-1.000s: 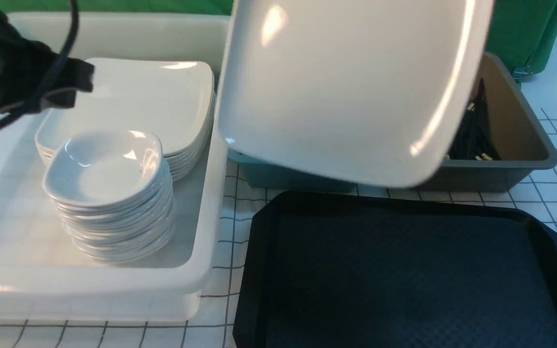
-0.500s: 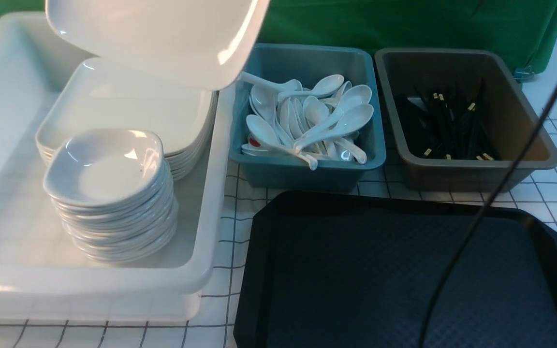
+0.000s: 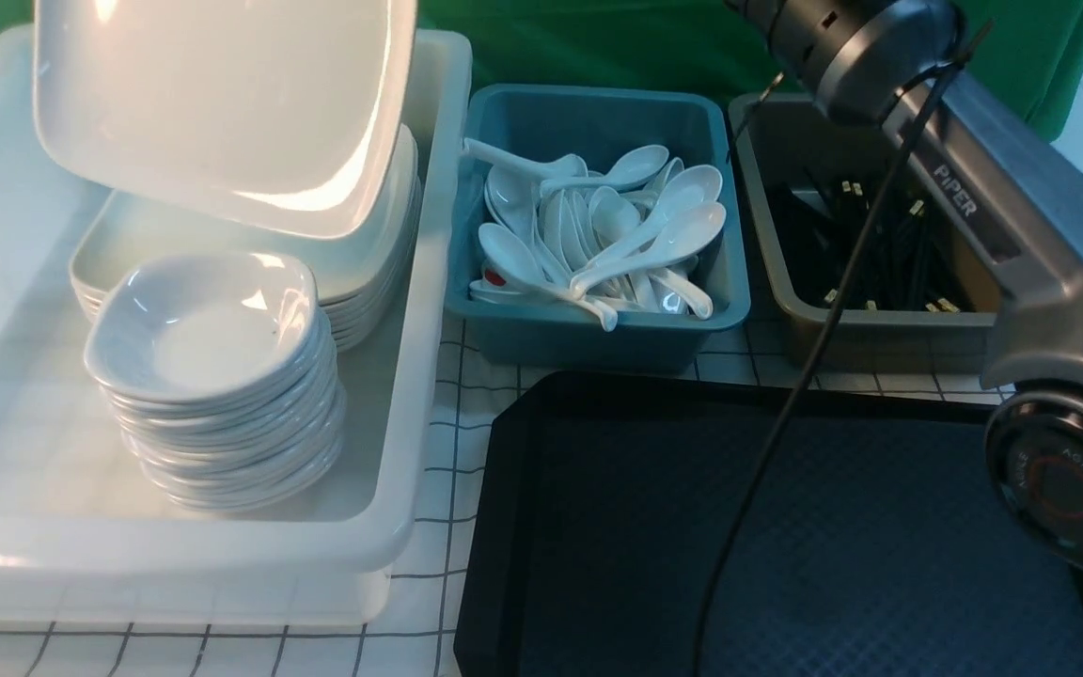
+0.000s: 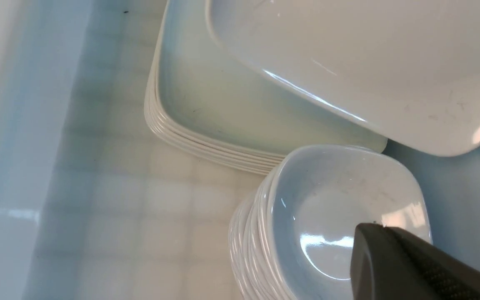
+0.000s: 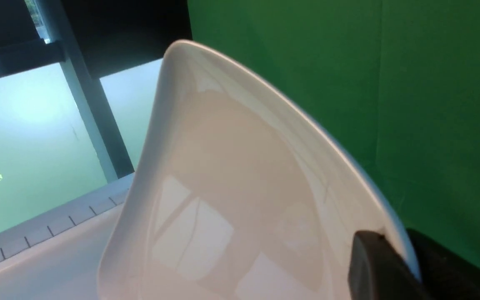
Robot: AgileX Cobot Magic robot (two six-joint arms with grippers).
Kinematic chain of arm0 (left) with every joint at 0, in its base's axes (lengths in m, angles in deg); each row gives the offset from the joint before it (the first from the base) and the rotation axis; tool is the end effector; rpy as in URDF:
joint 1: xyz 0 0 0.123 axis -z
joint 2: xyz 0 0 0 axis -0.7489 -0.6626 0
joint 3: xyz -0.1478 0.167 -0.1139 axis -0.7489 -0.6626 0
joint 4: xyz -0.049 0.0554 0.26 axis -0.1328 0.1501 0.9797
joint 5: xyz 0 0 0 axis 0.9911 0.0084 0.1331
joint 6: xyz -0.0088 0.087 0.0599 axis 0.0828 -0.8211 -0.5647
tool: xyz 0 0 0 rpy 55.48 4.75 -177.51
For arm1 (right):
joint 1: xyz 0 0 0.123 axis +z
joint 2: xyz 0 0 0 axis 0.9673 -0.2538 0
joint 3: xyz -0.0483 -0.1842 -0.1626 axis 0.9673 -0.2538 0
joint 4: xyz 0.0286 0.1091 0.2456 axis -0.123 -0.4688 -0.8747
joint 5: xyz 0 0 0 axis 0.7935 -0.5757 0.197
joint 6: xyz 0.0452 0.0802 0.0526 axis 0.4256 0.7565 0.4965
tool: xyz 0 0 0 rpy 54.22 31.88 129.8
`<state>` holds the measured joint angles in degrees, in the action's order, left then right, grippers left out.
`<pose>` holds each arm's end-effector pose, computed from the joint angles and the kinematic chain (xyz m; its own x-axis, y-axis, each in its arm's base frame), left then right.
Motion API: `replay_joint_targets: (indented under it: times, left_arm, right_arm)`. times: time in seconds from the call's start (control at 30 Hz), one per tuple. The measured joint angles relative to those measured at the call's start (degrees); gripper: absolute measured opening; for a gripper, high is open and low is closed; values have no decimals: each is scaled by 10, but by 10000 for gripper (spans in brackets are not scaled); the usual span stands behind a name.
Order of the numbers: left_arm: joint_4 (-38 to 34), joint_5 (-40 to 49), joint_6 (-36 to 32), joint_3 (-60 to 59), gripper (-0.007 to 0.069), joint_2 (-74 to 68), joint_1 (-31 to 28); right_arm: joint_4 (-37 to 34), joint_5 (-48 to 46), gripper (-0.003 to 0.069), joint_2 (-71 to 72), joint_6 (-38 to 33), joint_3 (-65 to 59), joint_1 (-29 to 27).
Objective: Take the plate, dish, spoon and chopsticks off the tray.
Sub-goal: Use the right arm to put the plate into the large storage box on the left
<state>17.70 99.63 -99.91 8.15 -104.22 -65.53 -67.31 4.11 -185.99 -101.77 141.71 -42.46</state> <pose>0.2792 0.0496 0.3422 -0.6752 -0.2325 -0.7001 -0.0760 0.9659 -0.2475 0.4502 0.3320 0.3533 -0.1199 -0.0088 -0.9927 -0.7814 0.6177 0.0889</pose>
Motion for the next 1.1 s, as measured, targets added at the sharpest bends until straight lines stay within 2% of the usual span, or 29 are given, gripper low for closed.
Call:
replay_joint_targets:
  times: [0.9,1.0,1.1]
  left_arm:
    - [-1,3,-15,0,-1,0,0]
    - [-2,3,-15,0,-1,0,0]
    - [-2,3,-16,0,-1,0,0]
  right_arm:
    - [14,12,40,-58,-6,1,9]
    - [11,16,47,-62,-4,1,9]
    - [9,32,87,-66,-2,1,9]
